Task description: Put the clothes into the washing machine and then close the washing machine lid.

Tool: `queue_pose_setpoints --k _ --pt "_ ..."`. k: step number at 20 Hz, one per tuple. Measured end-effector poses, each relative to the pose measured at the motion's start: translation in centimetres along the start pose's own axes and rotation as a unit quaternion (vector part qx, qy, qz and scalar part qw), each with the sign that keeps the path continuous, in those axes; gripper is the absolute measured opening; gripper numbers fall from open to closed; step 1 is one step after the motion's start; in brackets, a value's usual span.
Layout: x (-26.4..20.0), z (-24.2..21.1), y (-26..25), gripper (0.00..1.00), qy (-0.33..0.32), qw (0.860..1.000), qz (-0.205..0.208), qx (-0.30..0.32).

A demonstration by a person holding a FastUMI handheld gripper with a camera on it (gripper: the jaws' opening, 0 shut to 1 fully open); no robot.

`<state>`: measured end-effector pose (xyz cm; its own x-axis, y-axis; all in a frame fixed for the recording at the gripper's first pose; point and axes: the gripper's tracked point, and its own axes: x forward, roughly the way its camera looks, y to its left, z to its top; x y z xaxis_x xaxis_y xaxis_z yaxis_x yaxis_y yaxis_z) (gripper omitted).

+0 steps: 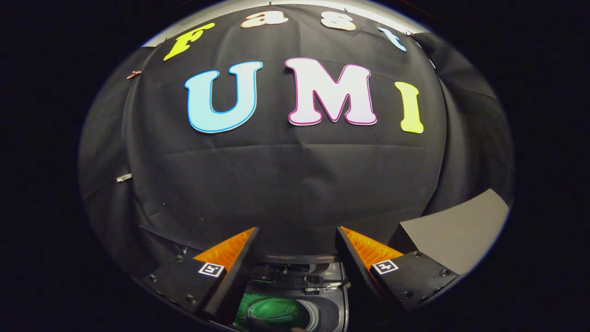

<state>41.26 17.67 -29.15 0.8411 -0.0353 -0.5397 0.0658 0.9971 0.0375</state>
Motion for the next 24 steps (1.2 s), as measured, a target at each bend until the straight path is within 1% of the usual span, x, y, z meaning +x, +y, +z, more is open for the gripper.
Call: queue_pose_setpoints --k 3,6,13,20,24 --pt "-2.4 -1.2 0.1 1.0 0.019 1.0 0.004 0.004" --pt "-4.3 -2.8 0.1 1.0 0.038 0.999 0.0 0.0" --pt "-7.1 -5.5 0.4 0.99 0.078 0.997 0.003 0.011" --pt "-8.8 -5.5 1.0 0.99 0.077 0.997 0.01 0.003" --pt "-10.4 -4.8 1.3 0.99 0.066 0.998 0.023 0.001"
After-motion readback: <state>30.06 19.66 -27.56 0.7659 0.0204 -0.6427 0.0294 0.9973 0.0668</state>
